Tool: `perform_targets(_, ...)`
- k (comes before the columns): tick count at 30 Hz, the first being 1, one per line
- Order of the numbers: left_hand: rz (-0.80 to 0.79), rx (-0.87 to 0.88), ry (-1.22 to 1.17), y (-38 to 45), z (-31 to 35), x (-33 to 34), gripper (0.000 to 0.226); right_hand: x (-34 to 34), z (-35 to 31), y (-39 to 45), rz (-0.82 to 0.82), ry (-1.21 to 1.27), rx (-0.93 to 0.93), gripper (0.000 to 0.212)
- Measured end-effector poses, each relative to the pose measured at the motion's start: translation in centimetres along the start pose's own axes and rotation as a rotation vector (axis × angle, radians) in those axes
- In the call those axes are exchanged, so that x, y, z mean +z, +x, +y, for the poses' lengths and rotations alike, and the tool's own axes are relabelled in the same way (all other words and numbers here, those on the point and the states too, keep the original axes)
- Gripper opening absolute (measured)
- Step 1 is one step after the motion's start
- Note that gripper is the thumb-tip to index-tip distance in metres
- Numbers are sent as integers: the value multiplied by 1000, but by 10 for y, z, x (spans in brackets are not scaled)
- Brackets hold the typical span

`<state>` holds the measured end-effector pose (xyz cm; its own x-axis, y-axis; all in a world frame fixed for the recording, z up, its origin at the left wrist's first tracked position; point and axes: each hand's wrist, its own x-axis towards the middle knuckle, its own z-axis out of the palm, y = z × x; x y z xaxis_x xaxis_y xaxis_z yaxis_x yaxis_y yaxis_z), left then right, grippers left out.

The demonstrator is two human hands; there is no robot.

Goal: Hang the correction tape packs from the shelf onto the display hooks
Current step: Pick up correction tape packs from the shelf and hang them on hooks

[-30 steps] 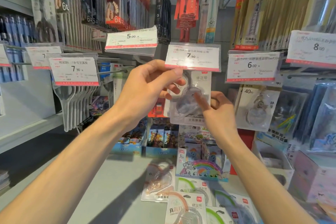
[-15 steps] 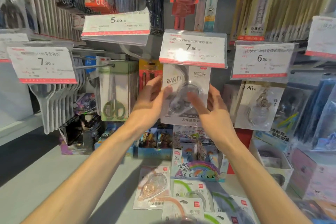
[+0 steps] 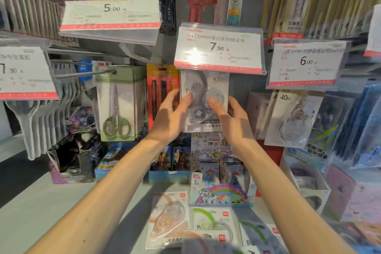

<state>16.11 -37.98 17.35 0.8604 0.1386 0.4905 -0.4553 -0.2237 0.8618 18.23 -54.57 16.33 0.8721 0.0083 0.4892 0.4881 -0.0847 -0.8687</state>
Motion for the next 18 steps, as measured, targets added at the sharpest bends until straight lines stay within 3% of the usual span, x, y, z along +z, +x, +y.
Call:
perform_targets(7, 20, 8, 48, -11, 1, -15, 51, -20, -2, -15, 19, -21, -14, 54)
perform_targets(11, 82, 4, 45, -28, -5, -31, 32, -37, 4, -33, 68, 42, -16, 21)
perform_targets(14, 79, 15, 9, -49, -19, -48, 17, -48, 10, -50, 112, 98, -5, 8)
perform_targets(18, -1, 3, 123, -79, -46, -61, 17, -52, 31, -82, 66, 76, 70, 5)
